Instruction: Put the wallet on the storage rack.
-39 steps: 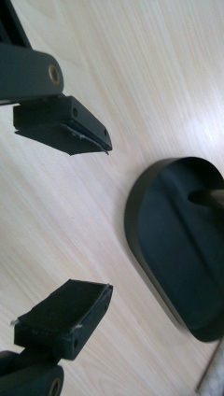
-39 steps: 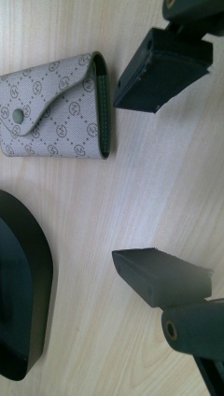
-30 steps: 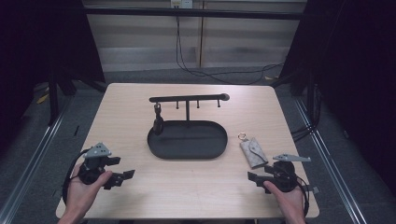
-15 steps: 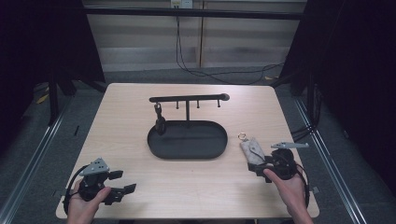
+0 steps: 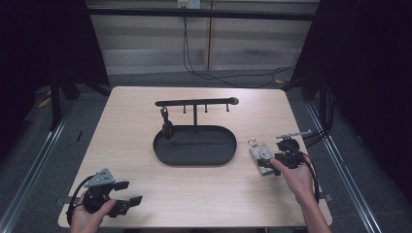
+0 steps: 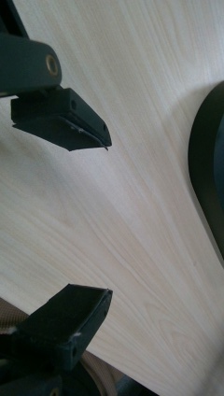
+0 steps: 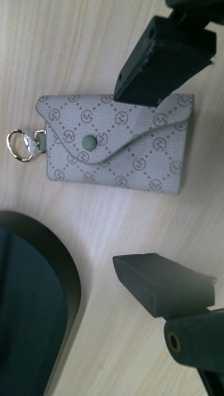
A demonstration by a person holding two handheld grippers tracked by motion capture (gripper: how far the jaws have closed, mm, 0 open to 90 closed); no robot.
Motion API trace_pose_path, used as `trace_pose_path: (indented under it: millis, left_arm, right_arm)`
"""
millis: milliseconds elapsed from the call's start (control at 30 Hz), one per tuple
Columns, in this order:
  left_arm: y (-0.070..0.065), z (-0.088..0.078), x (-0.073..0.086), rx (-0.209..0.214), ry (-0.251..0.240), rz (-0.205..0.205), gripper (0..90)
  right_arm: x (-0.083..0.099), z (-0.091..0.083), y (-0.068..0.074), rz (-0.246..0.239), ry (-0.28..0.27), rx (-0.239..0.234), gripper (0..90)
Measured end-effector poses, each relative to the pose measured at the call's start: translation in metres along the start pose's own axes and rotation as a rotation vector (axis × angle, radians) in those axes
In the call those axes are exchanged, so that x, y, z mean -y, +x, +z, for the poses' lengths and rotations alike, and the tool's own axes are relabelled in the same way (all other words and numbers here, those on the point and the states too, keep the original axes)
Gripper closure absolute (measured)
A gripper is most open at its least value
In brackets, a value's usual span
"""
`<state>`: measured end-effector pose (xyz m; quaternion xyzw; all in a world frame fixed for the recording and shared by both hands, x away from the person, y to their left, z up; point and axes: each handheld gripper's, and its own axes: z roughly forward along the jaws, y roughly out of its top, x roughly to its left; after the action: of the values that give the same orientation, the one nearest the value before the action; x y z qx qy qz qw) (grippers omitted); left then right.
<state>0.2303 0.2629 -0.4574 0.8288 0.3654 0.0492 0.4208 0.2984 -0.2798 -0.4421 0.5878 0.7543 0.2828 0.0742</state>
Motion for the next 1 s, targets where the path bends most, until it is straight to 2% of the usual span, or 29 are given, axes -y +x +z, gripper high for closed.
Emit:
trace_pose_path:
  millis: [133,233,267,433,533,600,700,800,1000]
  left_arm:
    - [0.003,0.0,-0.001,0.001,-0.004,-0.001,22.0]
    - [0.004,0.001,-0.001,0.009,-0.001,-0.003,21.9]
    - [0.004,0.002,-0.002,0.011,-0.001,-0.002,22.0]
    - [0.004,0.002,-0.002,0.022,0.005,0.005,21.9]
    - [0.004,0.001,-0.002,0.023,-0.006,-0.001,22.0]
    - [0.003,-0.001,-0.003,0.018,-0.014,0.011,21.9]
    - [0.003,-0.002,-0.003,0.025,-0.018,0.015,22.0]
    - [0.003,-0.002,-0.003,0.023,-0.022,0.005,21.9]
    - [0.004,-0.001,-0.003,0.029,-0.014,0.014,21.9]
  right_arm:
    - [-0.007,0.009,-0.007,0.019,0.053,0.015,17.2]
    - [-0.014,0.016,-0.013,0.022,0.098,0.054,17.3]
    - [-0.017,0.018,-0.014,0.026,0.104,0.054,17.9]
    - [-0.027,0.027,-0.018,0.015,0.147,0.096,20.7]
    - [-0.031,0.031,-0.019,0.01,0.166,0.108,20.9]
    - [-0.031,0.034,-0.02,-0.006,0.187,0.119,20.9]
    - [-0.031,0.041,-0.021,-0.009,0.223,0.129,19.6]
    - [-0.033,0.047,-0.018,-0.012,0.226,0.123,19.4]
    - [-0.034,0.057,-0.014,-0.028,0.25,0.125,21.4]
